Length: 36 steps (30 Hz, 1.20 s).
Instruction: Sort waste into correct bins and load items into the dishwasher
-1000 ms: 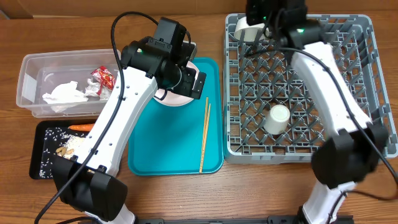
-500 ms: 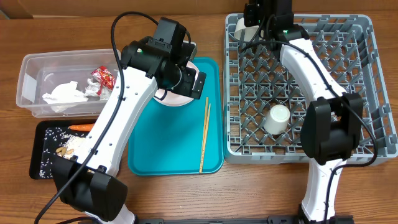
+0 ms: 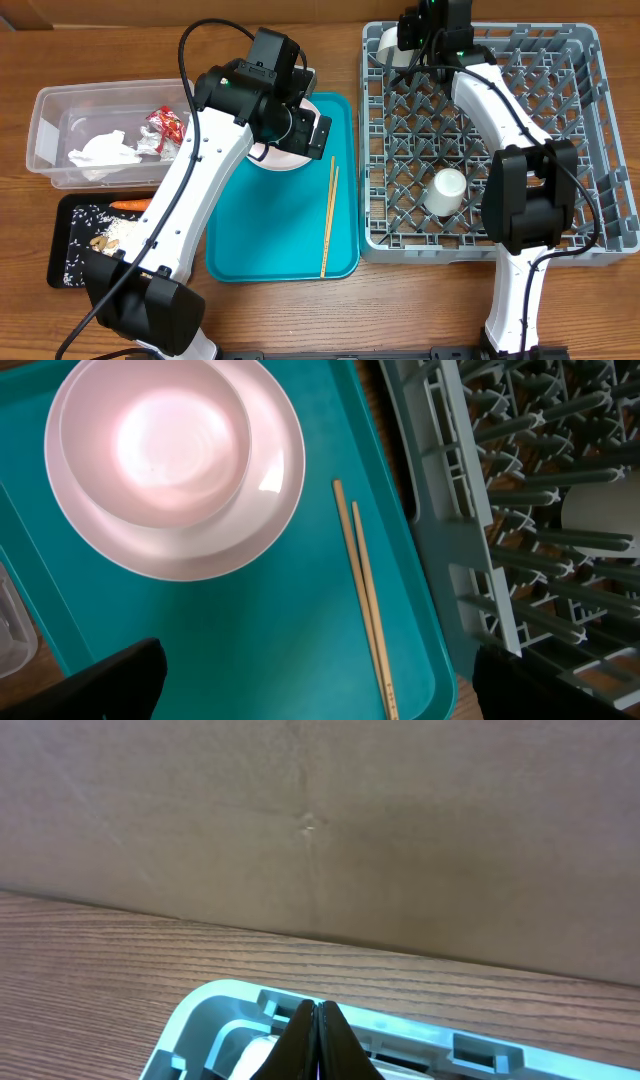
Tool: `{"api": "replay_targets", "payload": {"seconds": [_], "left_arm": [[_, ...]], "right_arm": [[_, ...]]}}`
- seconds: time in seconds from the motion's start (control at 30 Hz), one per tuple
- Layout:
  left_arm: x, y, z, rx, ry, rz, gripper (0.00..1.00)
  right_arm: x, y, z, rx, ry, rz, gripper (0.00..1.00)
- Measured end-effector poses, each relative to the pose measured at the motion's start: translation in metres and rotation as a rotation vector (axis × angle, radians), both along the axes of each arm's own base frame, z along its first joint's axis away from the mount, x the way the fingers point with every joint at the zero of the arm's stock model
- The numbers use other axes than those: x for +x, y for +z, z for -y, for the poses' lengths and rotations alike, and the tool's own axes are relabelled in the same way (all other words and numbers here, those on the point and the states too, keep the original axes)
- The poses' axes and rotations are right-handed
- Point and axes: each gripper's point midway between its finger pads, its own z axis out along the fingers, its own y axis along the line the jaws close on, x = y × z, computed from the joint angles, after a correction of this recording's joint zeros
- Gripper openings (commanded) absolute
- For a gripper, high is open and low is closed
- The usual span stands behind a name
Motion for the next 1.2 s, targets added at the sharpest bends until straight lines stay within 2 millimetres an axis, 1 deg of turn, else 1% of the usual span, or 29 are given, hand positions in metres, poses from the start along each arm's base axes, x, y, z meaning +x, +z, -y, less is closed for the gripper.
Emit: {"api": "replay_targets", "payload": {"seconds": [0.07,0.3,0.5,0.57,0.87,1.03,1.2], "left_arm": [[0.0,0.0,0.0,0.0,0.0,0.0,1.0],[0.0,0.0,0.0,0.0,0.0,0.0,1.0],[0.0,0.0,0.0,0.0,0.0,0.0,1.0],[0.0,0.0,0.0,0.0,0.0,0.0,1.0],[0.0,0.0,0.0,0.0,0.0,0.0,1.0],[0.0,0.0,0.0,0.0,0.0,0.0,1.0],[0.0,0.0,0.0,0.0,0.0,0.0,1.0]], "right_arm": [[-0.001,-0.002,0.0,-0.001,0.0,-0.007,0.04],[-0.009,-0.019,0.0,-0.01,0.007,-0.078,0.04],[-0.013,-0.024,-0.008,0.012,0.049,-0.103,0.04],[-0.017,-0.029,-0.009,0.015,0.058,-0.128,0.04],[-0.025,-0.037,-0.014,0.02,0.08,-0.174,0.04],[-0.021,-0.033,-0.012,0.018,0.07,-0.152,0.04],[-0.014,-0.021,-0.007,0.004,0.041,-0.114,0.04]]}}
